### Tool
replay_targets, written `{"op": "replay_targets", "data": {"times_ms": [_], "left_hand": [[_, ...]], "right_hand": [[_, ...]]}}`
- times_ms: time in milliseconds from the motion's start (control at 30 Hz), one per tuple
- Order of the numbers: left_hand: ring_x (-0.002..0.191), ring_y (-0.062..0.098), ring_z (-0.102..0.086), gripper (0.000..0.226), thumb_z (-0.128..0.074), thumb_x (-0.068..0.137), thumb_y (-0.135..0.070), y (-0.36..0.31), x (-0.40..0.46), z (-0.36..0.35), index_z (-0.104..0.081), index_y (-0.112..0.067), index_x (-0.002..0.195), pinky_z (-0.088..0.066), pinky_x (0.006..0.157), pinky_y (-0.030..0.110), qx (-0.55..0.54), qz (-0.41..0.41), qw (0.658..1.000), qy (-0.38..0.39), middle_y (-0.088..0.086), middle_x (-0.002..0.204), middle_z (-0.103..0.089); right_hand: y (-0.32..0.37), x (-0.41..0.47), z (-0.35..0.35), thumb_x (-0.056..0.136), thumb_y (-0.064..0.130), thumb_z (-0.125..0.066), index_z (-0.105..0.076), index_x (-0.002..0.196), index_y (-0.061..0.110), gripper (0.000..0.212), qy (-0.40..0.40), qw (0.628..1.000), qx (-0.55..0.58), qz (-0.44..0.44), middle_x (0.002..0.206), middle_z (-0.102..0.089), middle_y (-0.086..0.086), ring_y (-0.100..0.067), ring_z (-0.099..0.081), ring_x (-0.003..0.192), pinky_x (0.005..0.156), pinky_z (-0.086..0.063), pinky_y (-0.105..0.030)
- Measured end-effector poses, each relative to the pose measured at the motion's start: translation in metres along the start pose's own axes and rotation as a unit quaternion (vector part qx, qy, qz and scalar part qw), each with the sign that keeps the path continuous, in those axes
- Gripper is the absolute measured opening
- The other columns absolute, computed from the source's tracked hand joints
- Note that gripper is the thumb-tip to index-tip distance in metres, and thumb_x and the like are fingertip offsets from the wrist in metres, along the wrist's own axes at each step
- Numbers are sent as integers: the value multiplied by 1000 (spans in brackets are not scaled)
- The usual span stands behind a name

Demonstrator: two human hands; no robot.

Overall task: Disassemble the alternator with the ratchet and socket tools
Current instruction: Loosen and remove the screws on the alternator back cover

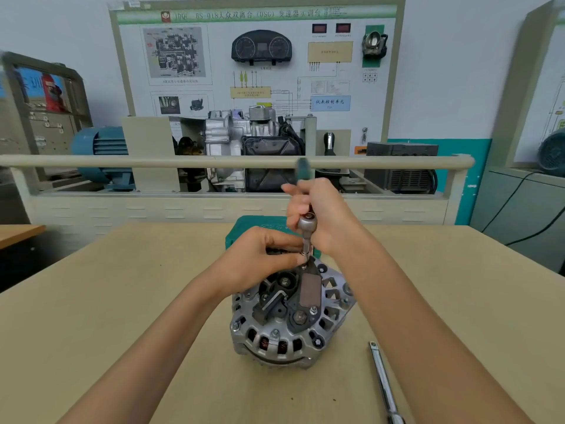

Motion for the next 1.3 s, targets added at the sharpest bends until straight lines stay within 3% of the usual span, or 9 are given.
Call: {"op": "replay_targets", "data": {"times_ms": [133,300,500,633,800,900,1000,1167,1300], "left_hand": [[86,-6,-62,15,-70,80,-9,1,5,-4,-73,-12,94,-43,78,5,22,9,1000,-1,-9,91,-72],[79,-8,-62,12,-71,78,-7,2,6,-4,-74,-13,88,-43,74,5,15,11,1000,-7,-13,80,-71],[81,-1,-66,18,-69,79,-3,-4,2,-2,-73,-14,94,-47,78,14,39,-13,999,-1,-3,90,-73],[76,-4,-64,18,-70,79,-6,-6,3,-4,-73,-20,91,-45,74,13,59,-22,998,1,-8,83,-72],[87,-4,-64,20,-70,80,-10,-3,4,-4,-73,-24,94,-46,82,12,26,-13,999,13,-14,90,-73],[93,-2,-63,25,-72,78,-9,-3,4,-3,-71,-26,97,-45,85,14,-2,-8,1000,-3,-9,94,-73],[99,3,-64,34,-75,75,-5,-2,4,2,-66,-28,98,-48,88,19,-36,-9,999,-32,-7,97,-72],[73,1,-62,23,-73,76,-6,-4,2,-2,-72,-27,69,-47,77,17,8,-13,1000,-7,-12,72,-69],[82,6,-68,19,-73,76,-7,-6,3,-3,-74,-22,87,-51,81,23,21,-21,1000,-3,-3,86,-74]], "right_hand": [[-16,-7,-21,99,22,-35,-53,86,6,27,227,937,-192,-183,39,-30,10,-1,-28,27,28,-25,-13],[-19,-11,-25,99,24,-35,-53,86,6,28,265,921,-174,-227,38,-30,10,0,-28,26,28,-24,-13],[4,-21,13,101,21,-33,-48,82,13,26,-90,979,27,180,36,-36,10,-4,-34,28,35,-32,-17],[1,-23,29,101,19,-28,-39,77,15,27,-156,944,219,190,50,-32,3,-7,-32,28,37,-33,-15],[3,-3,2,99,19,-36,-40,72,15,27,41,999,-22,-14,36,-27,11,-3,-26,25,29,-25,-11],[-11,-12,-22,100,28,-37,-42,73,14,31,249,926,-240,-151,39,-27,12,1,-24,25,27,-20,-10],[-19,-20,-31,100,31,-37,-42,73,14,32,309,866,-352,-173,40,-27,11,1,-24,26,28,-18,-11],[-3,-19,-14,99,29,-43,-45,75,13,29,111,981,-155,37,40,-29,10,-4,-27,27,31,-25,-13],[3,-31,27,102,28,-32,-40,75,15,31,-138,970,87,180,43,-34,5,-6,-34,26,34,-33,-14]]}}
Point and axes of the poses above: each hand's wrist, its own x-axis towards the middle knuckle, its own z-axis out of the back of the hand, y = z × x, the point moved 7 cm from there along x, towards the middle knuckle
